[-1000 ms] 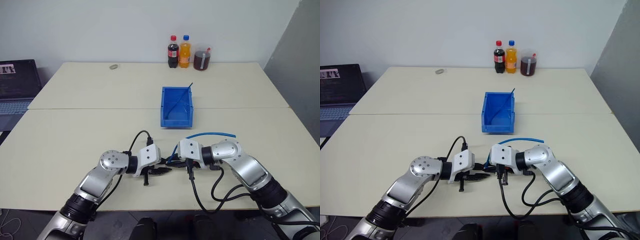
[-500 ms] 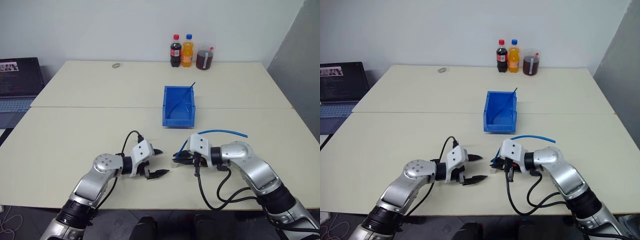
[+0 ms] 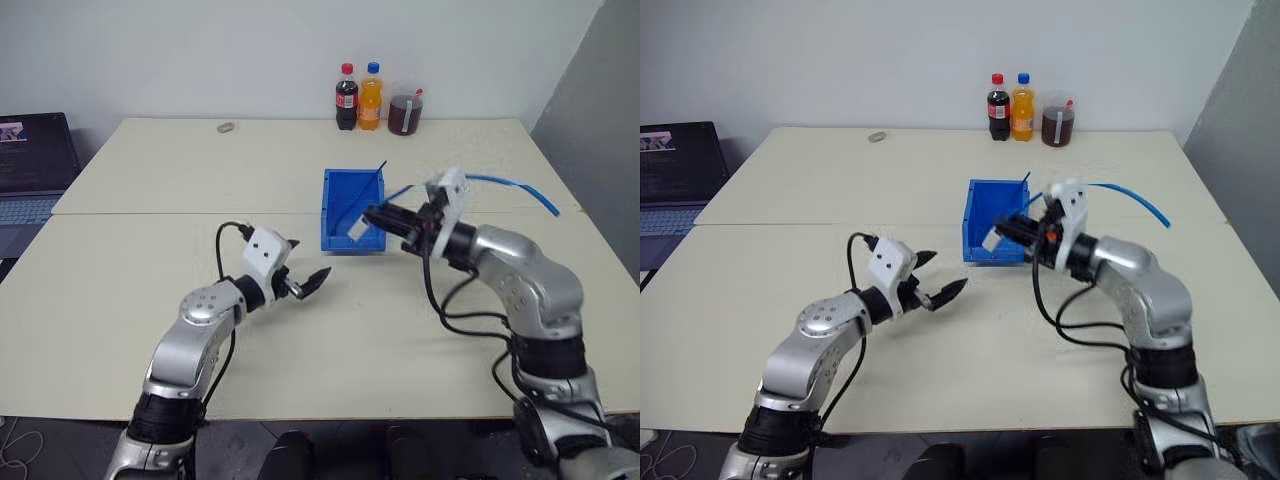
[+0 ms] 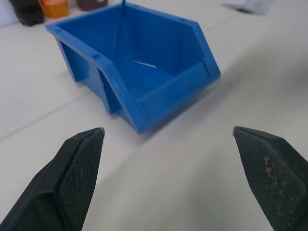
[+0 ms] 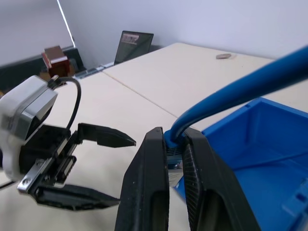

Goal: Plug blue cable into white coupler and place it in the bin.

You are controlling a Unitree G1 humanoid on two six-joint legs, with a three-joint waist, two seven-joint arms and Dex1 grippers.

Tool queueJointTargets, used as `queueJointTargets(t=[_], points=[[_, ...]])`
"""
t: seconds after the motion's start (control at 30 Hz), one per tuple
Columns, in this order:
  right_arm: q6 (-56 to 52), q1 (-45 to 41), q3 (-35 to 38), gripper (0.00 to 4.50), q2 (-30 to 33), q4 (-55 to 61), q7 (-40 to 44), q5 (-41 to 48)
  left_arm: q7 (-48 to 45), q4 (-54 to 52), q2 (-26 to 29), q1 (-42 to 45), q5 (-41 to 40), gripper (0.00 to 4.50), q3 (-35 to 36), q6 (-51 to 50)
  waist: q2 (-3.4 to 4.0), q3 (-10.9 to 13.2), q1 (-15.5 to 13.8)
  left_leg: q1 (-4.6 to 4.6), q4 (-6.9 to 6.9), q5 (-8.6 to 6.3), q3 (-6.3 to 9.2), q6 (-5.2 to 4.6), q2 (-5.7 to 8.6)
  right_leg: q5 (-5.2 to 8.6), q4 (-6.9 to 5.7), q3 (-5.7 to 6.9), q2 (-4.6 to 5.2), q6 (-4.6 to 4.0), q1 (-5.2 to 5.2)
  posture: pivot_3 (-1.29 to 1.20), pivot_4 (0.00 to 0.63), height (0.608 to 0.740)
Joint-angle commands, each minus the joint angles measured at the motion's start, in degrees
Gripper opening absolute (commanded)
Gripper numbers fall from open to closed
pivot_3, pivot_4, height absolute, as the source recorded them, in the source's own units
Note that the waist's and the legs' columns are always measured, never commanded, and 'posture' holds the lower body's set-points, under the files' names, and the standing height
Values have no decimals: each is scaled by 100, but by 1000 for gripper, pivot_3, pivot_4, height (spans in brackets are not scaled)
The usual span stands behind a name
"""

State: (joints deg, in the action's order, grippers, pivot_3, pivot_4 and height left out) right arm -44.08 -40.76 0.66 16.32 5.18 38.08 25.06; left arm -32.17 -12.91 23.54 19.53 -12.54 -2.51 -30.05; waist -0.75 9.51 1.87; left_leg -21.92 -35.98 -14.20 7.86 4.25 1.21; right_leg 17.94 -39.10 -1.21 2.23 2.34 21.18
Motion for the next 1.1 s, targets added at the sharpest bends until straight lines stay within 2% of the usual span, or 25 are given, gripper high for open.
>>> queueJointTargets(t=[0.03,0.23,0.27,0.3,0.43,0.47,0.5,0.53,0.6,0.8,0.97,1.1], points=[[466,-811,-81,117,-176,-1318,-277,-390,214,123,-25,315,36,4500,126,-146,0,0,4,-2,1,0,-3,0,1,0,0,-3,0,0,3,0,150,740],[1037,-1734,-148,117,-236,-3276,-205,-782,220,169,-57,425,-41,4500,84,-245,0,0,17,-18,4,0,-10,1,1,-1,3,-9,1,-3,25,0,150,740],[1063,-1855,-135,677,-228,-3515,-170,-808,209,159,-57,410,-32,4500,56,-242,0,0,18,-22,4,1,-11,2,2,-1,3,-10,2,-3,27,0,150,740],[1087,-1950,-124,948,-221,-3699,-132,-832,198,150,-58,398,-29,4500,33,-243,1,0,19,-25,4,3,-11,5,2,-1,3,-9,3,-4,29,0,150,740],[1207,-2261,-184,1829,-102,-4184,66,-986,153,128,-69,401,-20,4500,-35,-227,1,0,21,-50,1,6,-11,11,5,-1,2,-10,5,-4,49,0,150,740],[1236,-2329,-218,2235,-47,-4279,151,-1035,154,141,-76,418,-17,4500,-40,-221,2,1,21,-59,-2,6,-10,11,4,-2,0,-9,5,-5,56,0,150,740],[1254,-2395,-229,2367,4,-4365,226,-1070,156,159,-78,434,-14,4500,-47,-211,2,1,22,-62,-3,6,-9,11,4,-2,-2,-8,5,-5,59,0,150,740],[1264,-2451,-247,2758,60,-4431,304,-1112,162,176,-80,449,-8,4500,-51,-199,1,1,22,-62,-4,6,-9,11,4,-2,-3,-8,5,-5,60,0,150,740],[1314,-2527,-299,3091,148,-4534,435,-1204,174,200,-84,469,3,4500,-51,-182,2,1,26,-62,-4,6,-9,10,4,-2,-2,-7,5,-5,60,0,150,740],[1729,-2374,-1211,4423,1241,-4398,1919,-1933,182,274,-39,477,29,4500,14,-105,3,2,8,-70,-7,4,-7,8,9,-2,1,-3,8,-5,60,0,150,740],[2479,-1822,-1557,4423,2100,-3921,2625,-2368,344,350,-44,449,-34,4500,241,-186,1,2,7,-75,-7,4,-7,8,7,-2,6,0,9,-5,62,0,150,740],[2152,-850,-1124,4423,2555,-2681,2883,-1955,512,321,-15,360,-14,4500,423,-171,1,2,22,-76,-9,5,-9,10,4,-2,4,-2,9,-5,62,0,150,740]])
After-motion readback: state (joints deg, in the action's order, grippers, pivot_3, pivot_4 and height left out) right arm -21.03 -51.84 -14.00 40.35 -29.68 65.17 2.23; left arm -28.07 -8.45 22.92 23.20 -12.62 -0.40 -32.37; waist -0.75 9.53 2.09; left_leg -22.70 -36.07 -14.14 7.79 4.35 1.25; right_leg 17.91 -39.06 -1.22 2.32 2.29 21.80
